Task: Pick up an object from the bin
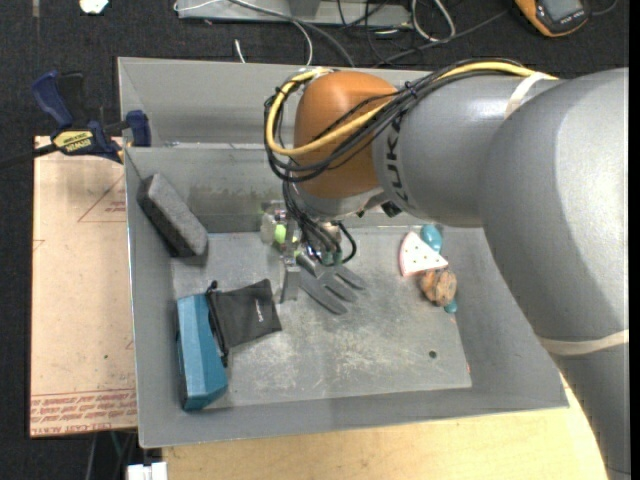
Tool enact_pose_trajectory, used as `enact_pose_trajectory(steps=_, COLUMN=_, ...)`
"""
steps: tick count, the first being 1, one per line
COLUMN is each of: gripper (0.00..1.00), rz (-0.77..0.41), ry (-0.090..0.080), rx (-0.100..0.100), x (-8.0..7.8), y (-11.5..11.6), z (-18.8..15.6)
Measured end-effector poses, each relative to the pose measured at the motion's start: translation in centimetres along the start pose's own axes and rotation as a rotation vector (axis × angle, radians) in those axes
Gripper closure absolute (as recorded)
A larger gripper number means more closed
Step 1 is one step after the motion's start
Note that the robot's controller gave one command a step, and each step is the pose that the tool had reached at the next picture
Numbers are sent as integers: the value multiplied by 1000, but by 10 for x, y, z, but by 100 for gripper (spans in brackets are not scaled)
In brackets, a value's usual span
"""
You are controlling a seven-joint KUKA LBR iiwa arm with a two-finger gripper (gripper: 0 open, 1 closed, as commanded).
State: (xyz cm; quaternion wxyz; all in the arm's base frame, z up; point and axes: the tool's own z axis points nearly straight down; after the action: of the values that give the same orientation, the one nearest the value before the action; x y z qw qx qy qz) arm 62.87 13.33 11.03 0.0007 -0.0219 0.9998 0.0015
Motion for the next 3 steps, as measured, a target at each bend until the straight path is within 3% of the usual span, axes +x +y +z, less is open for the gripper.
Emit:
enact_pose_trajectory(steps=1, gripper=0, rz=-134, ry=-2, rx=2, x=-3, y=-7, z=-29)
enact_pose_trajectory(steps=2, gripper=0, rz=-75, ry=-1, rx=0, x=60, y=15, z=-4)
enact_pose_trajectory(steps=3, gripper=0, rz=-199, ry=0, rx=2, x=89, y=25, z=8)
